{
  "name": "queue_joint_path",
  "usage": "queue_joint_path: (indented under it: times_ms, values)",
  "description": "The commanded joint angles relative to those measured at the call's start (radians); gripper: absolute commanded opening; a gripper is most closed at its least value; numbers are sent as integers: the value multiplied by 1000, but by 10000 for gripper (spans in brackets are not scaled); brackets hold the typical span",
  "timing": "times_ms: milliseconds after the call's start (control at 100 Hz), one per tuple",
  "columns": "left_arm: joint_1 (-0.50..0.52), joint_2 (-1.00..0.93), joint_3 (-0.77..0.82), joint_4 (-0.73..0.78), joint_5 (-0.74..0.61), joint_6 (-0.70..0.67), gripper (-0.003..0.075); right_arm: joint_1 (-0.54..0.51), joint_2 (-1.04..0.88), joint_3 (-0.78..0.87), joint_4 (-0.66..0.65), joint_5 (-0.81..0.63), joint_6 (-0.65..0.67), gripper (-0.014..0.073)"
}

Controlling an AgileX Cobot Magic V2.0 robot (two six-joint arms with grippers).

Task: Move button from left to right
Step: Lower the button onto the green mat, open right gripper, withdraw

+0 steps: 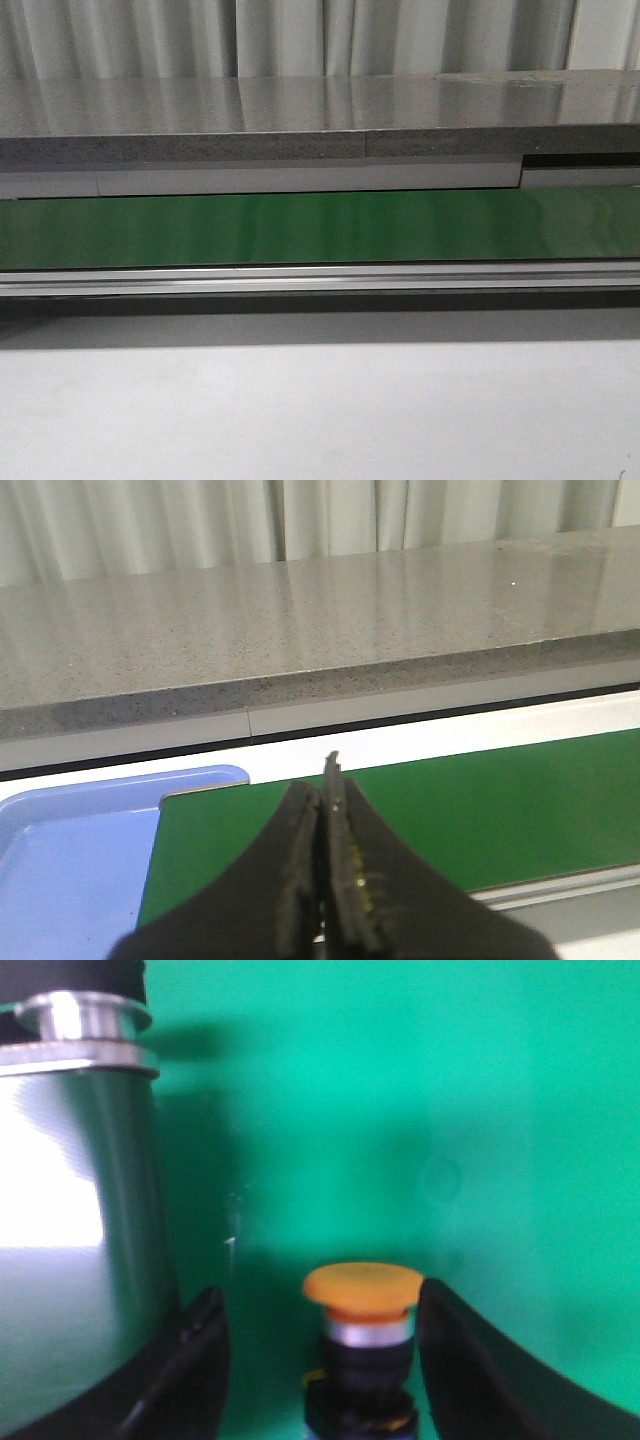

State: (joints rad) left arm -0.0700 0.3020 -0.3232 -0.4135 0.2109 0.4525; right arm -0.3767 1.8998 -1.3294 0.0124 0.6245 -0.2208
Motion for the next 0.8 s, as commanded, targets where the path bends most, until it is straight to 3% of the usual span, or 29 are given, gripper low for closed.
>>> queue_joint_path:
  times_ms: [0, 280, 530, 790]
  values:
    - [-7, 6, -30, -14, -69, 0, -19, -7, -86, -29, 39, -40, -7, 438]
    - [-7, 6, -30, -14, -69, 0, -19, 22, -236, -29, 140, -105, -7, 437]
    - [-7, 6, -30, -14, -69, 0, -19, 128, -401, -23, 146, -148, -7, 437]
    - [-7, 6, -30, -14, -69, 0, -19, 280, -616, 170, 146, -334, -7, 437]
